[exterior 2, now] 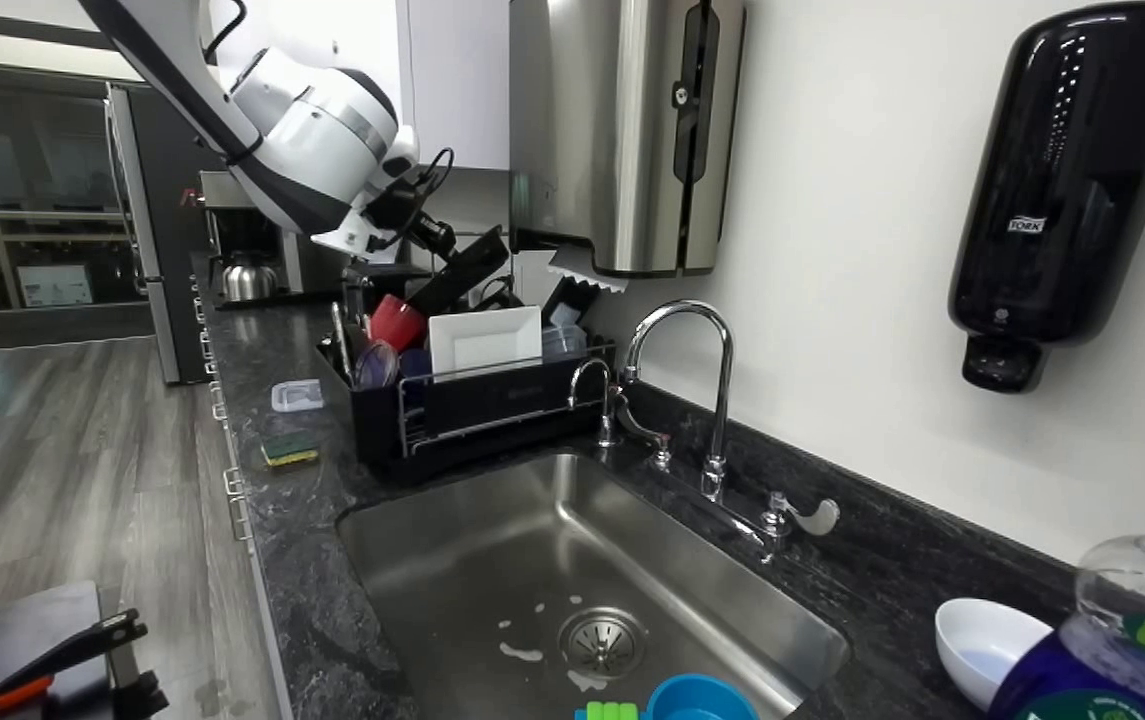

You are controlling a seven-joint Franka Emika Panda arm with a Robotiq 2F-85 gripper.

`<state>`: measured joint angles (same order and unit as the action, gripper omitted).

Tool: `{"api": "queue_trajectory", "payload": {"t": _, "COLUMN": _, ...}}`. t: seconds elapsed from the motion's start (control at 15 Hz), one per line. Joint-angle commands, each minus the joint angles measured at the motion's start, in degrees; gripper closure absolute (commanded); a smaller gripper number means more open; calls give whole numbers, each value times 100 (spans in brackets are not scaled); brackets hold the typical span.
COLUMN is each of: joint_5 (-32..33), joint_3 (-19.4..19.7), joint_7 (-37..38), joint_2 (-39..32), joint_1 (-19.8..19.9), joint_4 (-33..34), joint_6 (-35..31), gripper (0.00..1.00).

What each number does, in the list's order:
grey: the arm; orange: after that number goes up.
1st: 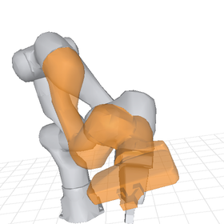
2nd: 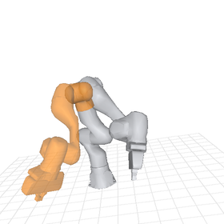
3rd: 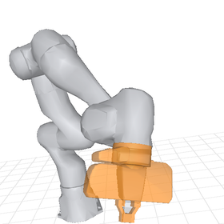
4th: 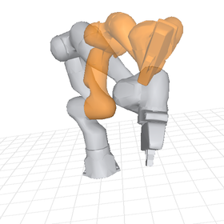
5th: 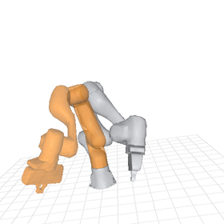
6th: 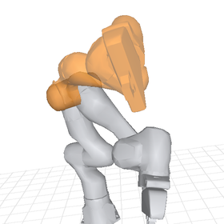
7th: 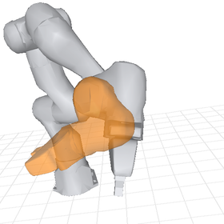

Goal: Remove the black lunchbox from the dish rack and place it in the sink

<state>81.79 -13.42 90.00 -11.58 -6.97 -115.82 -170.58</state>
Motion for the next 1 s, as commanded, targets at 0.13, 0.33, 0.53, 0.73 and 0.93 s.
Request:
{"api": "queue_trajectory", "payload": {"t": 0.13, "joint_5": 494, "joint_3": 41, "joint_7": 460, "joint_2": 119, "joint_1": -37, "joint_4": -60, "joint_6": 79, "gripper": 99}}
{"api": "queue_trajectory", "payload": {"t": 0.33, "joint_5": 735, "joint_3": 25, "joint_7": 705, "joint_2": 275, "joint_1": -63, "joint_4": -128, "joint_6": 115, "gripper": 99}}
{"api": "queue_trajectory", "payload": {"t": 0.53, "joint_5": 1101, "joint_3": 15, "joint_7": 1068, "joint_2": 469, "joint_1": -95, "joint_4": -184, "joint_6": 171, "gripper": 99}}
{"api": "queue_trajectory", "payload": {"t": 0.73, "joint_5": 1489, "joint_3": -2, "joint_7": 1474, "joint_2": 647, "joint_1": -113, "joint_4": -242, "joint_6": 263, "gripper": 99}}
{"api": "queue_trajectory", "payload": {"t": 0.93, "joint_5": 1854, "joint_3": -20, "joint_7": 1869, "joint_2": 820, "joint_1": -109, "joint_4": -322, "joint_6": 405, "gripper": 99}}
